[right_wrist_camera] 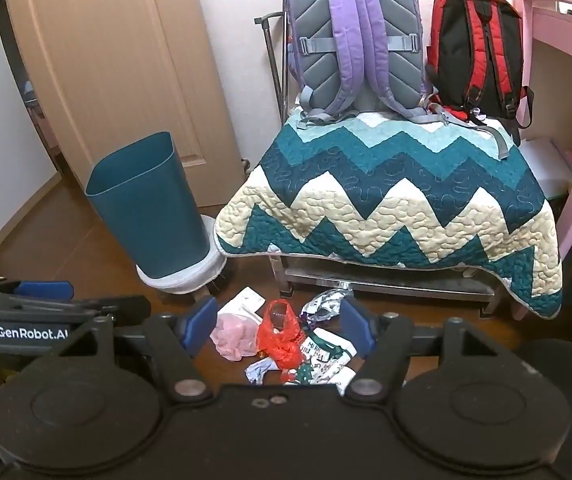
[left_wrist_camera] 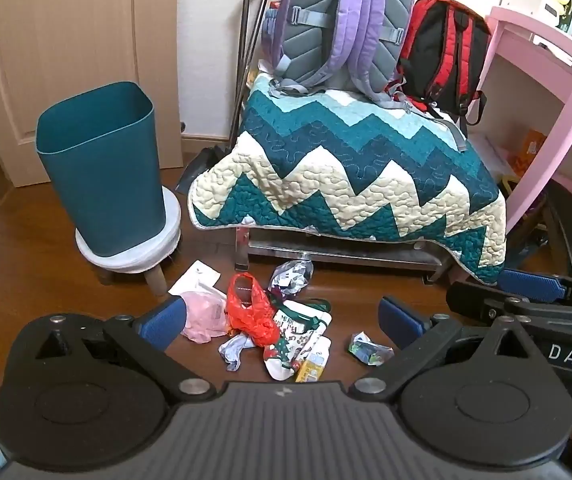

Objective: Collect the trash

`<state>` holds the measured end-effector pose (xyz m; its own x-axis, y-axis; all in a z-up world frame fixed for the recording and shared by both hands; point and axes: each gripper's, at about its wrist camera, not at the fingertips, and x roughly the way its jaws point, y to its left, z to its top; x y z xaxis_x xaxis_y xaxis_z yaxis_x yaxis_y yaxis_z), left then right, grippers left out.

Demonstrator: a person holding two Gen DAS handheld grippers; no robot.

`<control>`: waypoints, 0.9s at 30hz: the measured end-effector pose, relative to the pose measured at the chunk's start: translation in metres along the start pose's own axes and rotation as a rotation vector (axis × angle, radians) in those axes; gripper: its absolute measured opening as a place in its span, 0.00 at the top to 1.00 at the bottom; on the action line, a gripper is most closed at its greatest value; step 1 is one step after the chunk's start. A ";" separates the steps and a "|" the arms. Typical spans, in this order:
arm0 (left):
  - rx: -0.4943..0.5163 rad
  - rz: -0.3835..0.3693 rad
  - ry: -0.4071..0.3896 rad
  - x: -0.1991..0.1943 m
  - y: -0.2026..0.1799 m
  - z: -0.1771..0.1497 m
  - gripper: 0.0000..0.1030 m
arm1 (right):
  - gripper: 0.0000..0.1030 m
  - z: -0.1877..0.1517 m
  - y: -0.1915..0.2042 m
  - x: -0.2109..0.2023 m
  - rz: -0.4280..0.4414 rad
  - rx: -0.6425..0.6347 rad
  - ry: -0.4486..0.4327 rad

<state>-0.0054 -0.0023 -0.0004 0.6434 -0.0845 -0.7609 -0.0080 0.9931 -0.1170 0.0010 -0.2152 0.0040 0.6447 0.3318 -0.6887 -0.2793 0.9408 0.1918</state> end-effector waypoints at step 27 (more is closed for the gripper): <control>-0.010 0.024 0.017 -0.001 0.004 0.001 0.00 | 0.35 0.002 0.000 0.005 0.021 -0.008 0.022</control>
<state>-0.0049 0.0014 0.0008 0.6301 -0.0623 -0.7740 -0.0307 0.9940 -0.1050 0.0052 -0.2133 0.0020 0.6227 0.3495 -0.7001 -0.2980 0.9332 0.2008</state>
